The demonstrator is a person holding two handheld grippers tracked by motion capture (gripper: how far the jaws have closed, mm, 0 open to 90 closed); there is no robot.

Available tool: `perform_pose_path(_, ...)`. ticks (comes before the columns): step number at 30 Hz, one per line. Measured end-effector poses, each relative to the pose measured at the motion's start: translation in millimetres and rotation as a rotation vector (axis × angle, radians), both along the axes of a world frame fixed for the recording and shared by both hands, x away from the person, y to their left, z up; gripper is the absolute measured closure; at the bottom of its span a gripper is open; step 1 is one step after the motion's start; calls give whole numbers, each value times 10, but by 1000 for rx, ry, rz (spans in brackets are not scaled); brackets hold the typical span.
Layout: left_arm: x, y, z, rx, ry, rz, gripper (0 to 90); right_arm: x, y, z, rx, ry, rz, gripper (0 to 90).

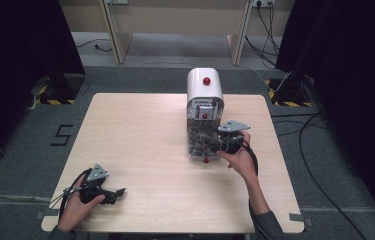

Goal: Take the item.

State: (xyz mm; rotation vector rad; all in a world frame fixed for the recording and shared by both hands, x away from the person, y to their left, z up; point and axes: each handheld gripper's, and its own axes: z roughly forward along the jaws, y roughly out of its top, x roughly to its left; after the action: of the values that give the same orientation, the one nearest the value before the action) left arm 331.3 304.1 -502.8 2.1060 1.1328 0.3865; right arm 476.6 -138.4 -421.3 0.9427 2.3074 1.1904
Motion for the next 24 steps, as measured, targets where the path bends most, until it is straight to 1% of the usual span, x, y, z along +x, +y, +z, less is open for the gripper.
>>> perform_pose_path(1,0,0,0,0,0,0,0,14,6,-9,-1,-3,1,386)
perform_pose_path(10,0,0,0,0,0,0,0,115,78,-111,-16,29,-15,390)
perform_pose_path(12,0,0,0,0,0,0,0,129,94,-135,-18,41,-19,390)
perform_pose_path(16,0,0,0,0,0,0,0,148,114,-174,-30,49,-21,395)
perform_pose_path(24,0,0,0,-1,0,0,0,172,103,-230,-46,75,-28,402)
